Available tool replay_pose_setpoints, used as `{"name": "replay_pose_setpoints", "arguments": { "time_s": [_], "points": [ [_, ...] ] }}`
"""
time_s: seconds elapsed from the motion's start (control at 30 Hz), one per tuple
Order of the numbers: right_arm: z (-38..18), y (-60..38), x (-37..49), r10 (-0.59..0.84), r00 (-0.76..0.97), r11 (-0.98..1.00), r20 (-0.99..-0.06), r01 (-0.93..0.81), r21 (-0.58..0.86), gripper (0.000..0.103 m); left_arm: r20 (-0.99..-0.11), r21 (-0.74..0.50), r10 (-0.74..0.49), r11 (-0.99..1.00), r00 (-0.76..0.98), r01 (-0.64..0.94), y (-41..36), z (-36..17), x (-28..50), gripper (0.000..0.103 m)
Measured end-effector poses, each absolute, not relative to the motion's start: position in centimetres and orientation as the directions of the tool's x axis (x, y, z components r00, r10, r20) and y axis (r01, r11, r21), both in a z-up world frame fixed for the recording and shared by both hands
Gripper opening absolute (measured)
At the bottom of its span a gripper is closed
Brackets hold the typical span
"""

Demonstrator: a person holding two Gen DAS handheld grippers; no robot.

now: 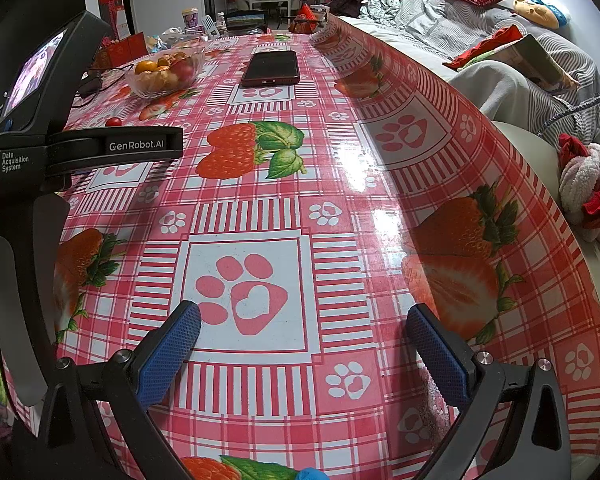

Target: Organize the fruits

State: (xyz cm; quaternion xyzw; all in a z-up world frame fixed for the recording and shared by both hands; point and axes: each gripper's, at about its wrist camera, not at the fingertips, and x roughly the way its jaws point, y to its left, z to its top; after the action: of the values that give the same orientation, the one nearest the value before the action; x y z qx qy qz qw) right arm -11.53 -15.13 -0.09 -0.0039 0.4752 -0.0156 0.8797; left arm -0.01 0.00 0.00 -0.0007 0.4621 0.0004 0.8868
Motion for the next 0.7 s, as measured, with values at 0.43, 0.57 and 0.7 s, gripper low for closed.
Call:
{"name": "replay_pose_setpoints", "arguments": {
  "time_s": [0.43, 0.57, 0.7],
  "points": [
    [0.04, -15.13, -11.38, -0.031, 0.547, 0.999, -0.836, 0.023, -0.022, 0.103, -0.82, -0.001, 0.0, 1.0, 0.573, -0.001, 0.0, -0.01, -0.01, 0.103],
    [0.03, -15.12, -11.41, -0.031, 0.549, 1.0, -0.835, 0.023, -0.022, 0.103, -0.82, -0.001, 0.0, 1.0, 0.573, -0.001, 0.0, -0.01, -0.01, 0.103],
    [0.03, -15.12, -11.39, -0.031, 0.549, 0.999, -0.835, 0.023, -0.022, 0.103, -0.82, -0.001, 0.0, 1.0, 0.573, -0.001, 0.0, -0.01, -0.01, 0.103]
  ]
}}
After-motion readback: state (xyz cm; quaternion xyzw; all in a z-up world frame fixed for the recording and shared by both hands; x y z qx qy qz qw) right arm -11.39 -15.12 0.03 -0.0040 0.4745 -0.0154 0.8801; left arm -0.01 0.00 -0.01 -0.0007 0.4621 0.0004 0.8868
